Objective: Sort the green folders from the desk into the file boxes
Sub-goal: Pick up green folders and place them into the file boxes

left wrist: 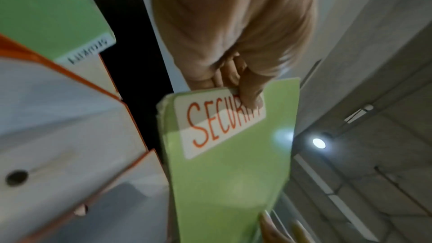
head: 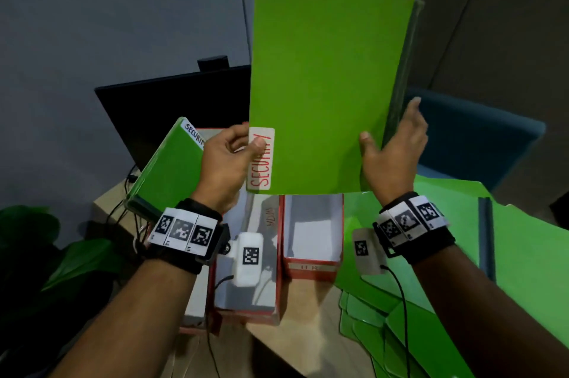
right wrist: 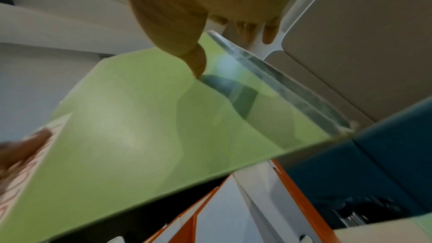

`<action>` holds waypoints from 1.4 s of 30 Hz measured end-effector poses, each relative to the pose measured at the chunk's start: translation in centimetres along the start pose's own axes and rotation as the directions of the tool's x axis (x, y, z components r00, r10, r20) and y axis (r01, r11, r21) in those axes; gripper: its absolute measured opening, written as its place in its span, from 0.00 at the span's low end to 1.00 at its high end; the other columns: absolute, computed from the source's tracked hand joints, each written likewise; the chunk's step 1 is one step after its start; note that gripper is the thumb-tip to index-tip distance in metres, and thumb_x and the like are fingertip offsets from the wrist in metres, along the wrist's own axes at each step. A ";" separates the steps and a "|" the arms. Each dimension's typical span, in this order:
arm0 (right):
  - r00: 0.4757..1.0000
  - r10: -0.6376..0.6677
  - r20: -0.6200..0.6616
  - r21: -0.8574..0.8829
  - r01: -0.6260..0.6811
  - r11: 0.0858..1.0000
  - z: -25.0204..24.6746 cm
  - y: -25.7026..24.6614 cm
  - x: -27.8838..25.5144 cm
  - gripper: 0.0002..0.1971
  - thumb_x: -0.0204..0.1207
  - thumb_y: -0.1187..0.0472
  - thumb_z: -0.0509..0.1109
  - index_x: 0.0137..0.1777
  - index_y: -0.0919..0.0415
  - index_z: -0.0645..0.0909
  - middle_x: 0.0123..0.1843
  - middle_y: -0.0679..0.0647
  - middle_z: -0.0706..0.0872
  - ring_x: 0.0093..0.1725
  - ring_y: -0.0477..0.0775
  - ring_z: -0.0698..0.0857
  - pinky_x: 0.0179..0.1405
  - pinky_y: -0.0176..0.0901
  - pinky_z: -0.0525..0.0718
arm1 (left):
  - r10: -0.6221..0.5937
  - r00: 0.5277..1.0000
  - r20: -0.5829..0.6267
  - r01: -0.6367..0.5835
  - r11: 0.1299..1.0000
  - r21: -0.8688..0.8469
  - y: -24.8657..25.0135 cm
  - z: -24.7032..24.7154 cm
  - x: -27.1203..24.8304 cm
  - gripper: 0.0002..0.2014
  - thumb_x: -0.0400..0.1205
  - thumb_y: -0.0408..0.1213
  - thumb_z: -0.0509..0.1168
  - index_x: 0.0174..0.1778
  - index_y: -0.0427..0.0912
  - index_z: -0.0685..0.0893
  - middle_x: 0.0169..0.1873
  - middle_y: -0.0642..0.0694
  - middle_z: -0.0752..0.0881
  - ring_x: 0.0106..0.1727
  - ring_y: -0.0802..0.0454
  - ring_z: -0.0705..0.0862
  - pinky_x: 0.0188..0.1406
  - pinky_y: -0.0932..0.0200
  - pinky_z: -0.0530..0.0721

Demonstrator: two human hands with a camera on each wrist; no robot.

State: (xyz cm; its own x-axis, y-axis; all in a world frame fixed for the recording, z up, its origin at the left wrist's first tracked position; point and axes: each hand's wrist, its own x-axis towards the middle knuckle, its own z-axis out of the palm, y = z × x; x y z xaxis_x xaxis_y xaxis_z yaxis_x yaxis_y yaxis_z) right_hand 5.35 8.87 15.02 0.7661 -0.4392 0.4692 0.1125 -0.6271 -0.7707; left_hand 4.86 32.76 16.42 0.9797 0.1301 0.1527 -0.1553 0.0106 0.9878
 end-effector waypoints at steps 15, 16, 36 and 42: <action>0.532 -0.368 0.763 -0.070 0.634 0.770 -0.2 -1.5 -4.2 0.55 0.68 0.43 0.76 0.79 0.32 0.32 0.84 0.42 0.32 0.84 0.52 0.37 0.80 0.68 0.51 | -0.077 0.997 -0.021 0.070 0.966 -0.250 3.1 2.6 0.7 0.11 0.83 0.26 0.65 0.61 0.35 0.83 0.41 0.46 0.92 0.38 0.54 0.90 0.38 0.59 0.88; 0.551 -0.358 0.754 -0.092 0.628 0.772 -0.2 -1.2 -4.2 0.55 0.71 0.55 0.76 0.79 0.32 0.33 0.85 0.42 0.34 0.84 0.52 0.40 0.79 0.67 0.59 | -0.087 0.996 -0.034 0.076 0.966 -0.247 3.2 2.1 1.0 0.13 0.83 0.27 0.65 0.63 0.34 0.83 0.43 0.45 0.92 0.39 0.53 0.90 0.40 0.58 0.88; 0.919 -0.315 0.238 0.810 -0.009 0.586 0.7 -9.8 -5.4 0.29 0.79 0.76 0.60 0.79 0.69 0.57 0.69 0.54 0.77 0.69 0.44 0.78 0.67 0.41 0.76 | 0.530 0.826 0.193 -0.546 0.666 0.508 -2.2 1.0 -2.1 0.36 0.77 0.33 0.74 0.80 0.53 0.66 0.82 0.51 0.64 0.84 0.45 0.60 0.78 0.25 0.57; 0.726 -0.517 0.453 0.783 -0.046 0.621 3.4 -11.1 -6.2 0.31 0.83 0.55 0.62 0.82 0.47 0.51 0.83 0.44 0.61 0.78 0.52 0.71 0.72 0.58 0.75 | 0.665 0.727 -0.171 -0.576 0.726 0.377 1.8 -2.4 -2.0 0.23 0.81 0.22 0.64 0.70 0.45 0.80 0.63 0.41 0.85 0.63 0.48 0.85 0.64 0.49 0.83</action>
State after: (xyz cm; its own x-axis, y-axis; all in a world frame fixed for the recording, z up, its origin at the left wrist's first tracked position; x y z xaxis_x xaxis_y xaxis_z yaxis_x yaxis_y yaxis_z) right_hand 1.50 20.77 19.23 0.7848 0.2969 0.5440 0.5296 0.1347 -0.8375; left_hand 2.33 34.93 17.85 0.5869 0.2707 0.7631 -0.6292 -0.4406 0.6403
